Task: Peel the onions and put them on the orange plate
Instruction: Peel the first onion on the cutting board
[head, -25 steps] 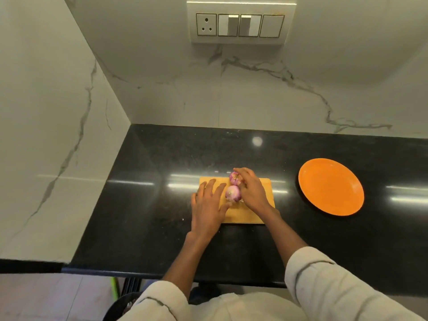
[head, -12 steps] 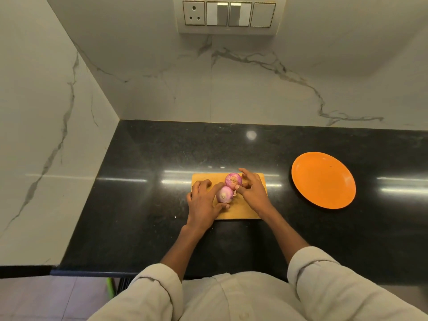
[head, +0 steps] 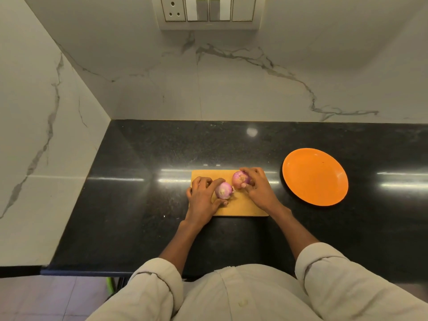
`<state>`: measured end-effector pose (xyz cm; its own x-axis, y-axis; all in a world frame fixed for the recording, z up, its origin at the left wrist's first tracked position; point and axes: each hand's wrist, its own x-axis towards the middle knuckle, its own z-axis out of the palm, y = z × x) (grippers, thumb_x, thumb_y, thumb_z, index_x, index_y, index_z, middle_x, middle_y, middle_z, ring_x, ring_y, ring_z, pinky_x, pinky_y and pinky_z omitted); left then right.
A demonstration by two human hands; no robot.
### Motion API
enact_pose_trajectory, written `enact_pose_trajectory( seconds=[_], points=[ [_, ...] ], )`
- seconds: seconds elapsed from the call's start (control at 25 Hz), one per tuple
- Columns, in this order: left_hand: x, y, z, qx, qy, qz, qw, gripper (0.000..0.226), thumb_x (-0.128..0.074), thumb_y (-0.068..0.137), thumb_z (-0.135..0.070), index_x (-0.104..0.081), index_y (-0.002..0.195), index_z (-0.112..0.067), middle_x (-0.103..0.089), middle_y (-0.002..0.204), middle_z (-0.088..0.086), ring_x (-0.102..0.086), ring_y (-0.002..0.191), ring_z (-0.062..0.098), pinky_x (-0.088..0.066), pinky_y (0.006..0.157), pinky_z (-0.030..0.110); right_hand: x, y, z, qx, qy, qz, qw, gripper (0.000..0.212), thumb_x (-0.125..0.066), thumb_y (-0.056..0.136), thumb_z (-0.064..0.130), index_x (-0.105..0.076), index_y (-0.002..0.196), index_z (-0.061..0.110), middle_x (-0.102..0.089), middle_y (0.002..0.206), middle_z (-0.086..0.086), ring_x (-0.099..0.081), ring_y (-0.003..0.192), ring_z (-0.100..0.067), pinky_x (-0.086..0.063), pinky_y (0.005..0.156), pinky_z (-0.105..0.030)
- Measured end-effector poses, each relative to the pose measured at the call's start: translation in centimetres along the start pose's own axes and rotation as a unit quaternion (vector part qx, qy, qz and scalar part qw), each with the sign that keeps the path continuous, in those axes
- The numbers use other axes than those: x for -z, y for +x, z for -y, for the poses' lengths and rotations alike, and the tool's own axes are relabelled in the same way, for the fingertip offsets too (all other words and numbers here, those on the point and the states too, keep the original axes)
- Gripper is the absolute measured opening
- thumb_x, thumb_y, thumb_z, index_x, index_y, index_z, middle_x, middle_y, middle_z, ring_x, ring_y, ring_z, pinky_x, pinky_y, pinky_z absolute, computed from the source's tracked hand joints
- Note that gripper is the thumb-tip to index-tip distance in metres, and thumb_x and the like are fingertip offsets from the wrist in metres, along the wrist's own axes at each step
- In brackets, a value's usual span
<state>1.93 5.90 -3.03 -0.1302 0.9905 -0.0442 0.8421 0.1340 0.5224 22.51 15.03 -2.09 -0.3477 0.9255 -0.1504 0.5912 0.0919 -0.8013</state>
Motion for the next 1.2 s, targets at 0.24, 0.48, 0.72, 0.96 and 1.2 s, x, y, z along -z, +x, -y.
enact_pose_trajectory(
  seconds=[0.24, 0.48, 0.72, 0.96, 1.2],
  points=[
    [0.3, -0.5, 2.0, 0.018, -0.085, -0.009, 0.996, 0.074, -0.087, 0.085, -0.026, -0.052, 0.151, -0.026, -0.046, 0.152, 0.000, -0.040, 0.140, 0.019, -0.037, 0.116, 0.042, -0.1, -0.2, -0.3, 0.035, -0.062, 0.000, 0.997, 0.066, -0.080, 0.089, 0.013, -0.054, 0.146, 0.037, -0.052, 0.141, 0.008, -0.053, 0.127, -0.012, -0.050, 0.102, -0.028],
    [1.5, -1.4, 1.9, 0.098, -0.252, -0.093, 0.958, 0.051, -0.076, 0.093, -0.003, -0.062, 0.139, -0.021, -0.062, 0.132, -0.008, -0.060, 0.117, 0.004, -0.054, 0.104, 0.034, 0.3, -0.3, 0.1, 0.011, -0.027, 0.023, 0.999, 0.071, -0.083, 0.089, 0.022, -0.050, 0.151, 0.028, -0.043, 0.146, 0.003, -0.050, 0.128, -0.012, -0.050, 0.101, -0.024],
    [3.0, -0.4, -2.3, 0.189, -0.554, -0.094, 0.805, 0.054, -0.048, 0.106, -0.054, -0.068, 0.117, -0.005, -0.076, 0.095, 0.015, -0.069, 0.078, 0.020, -0.054, 0.068, 0.027, 1.1, -1.6, 2.4, 0.052, -0.021, -0.128, 0.990, 0.038, -0.064, 0.098, 0.008, -0.065, 0.133, 0.023, -0.053, 0.134, 0.005, -0.053, 0.123, -0.014, -0.052, 0.101, -0.032],
    [3.0, 0.3, -6.3, 0.135, -0.561, 0.008, 0.817, 0.072, -0.041, 0.101, -0.066, -0.072, 0.113, -0.003, -0.066, 0.080, 0.022, -0.060, 0.065, 0.020, -0.046, 0.057, 0.031, 1.4, -3.7, 7.1, 0.072, 0.189, 0.007, 0.979, 0.031, -0.072, 0.099, 0.022, -0.072, 0.130, 0.024, -0.067, 0.119, 0.004, -0.068, 0.099, -0.014, -0.058, 0.082, -0.024],
    [2.8, -0.7, -8.8, 0.064, -0.511, 0.027, 0.857, 0.019, -0.054, 0.111, -0.031, -0.053, 0.122, -0.016, -0.079, 0.094, 0.001, -0.072, 0.081, 0.018, -0.058, 0.071, 0.034, 3.5, -5.4, 6.2, 0.001, 0.315, -0.018, 0.949, 0.035, -0.083, 0.086, 0.007, -0.078, 0.120, 0.015, -0.077, 0.105, 0.002, -0.072, 0.088, -0.006, -0.056, 0.069, -0.021]
  ],
)
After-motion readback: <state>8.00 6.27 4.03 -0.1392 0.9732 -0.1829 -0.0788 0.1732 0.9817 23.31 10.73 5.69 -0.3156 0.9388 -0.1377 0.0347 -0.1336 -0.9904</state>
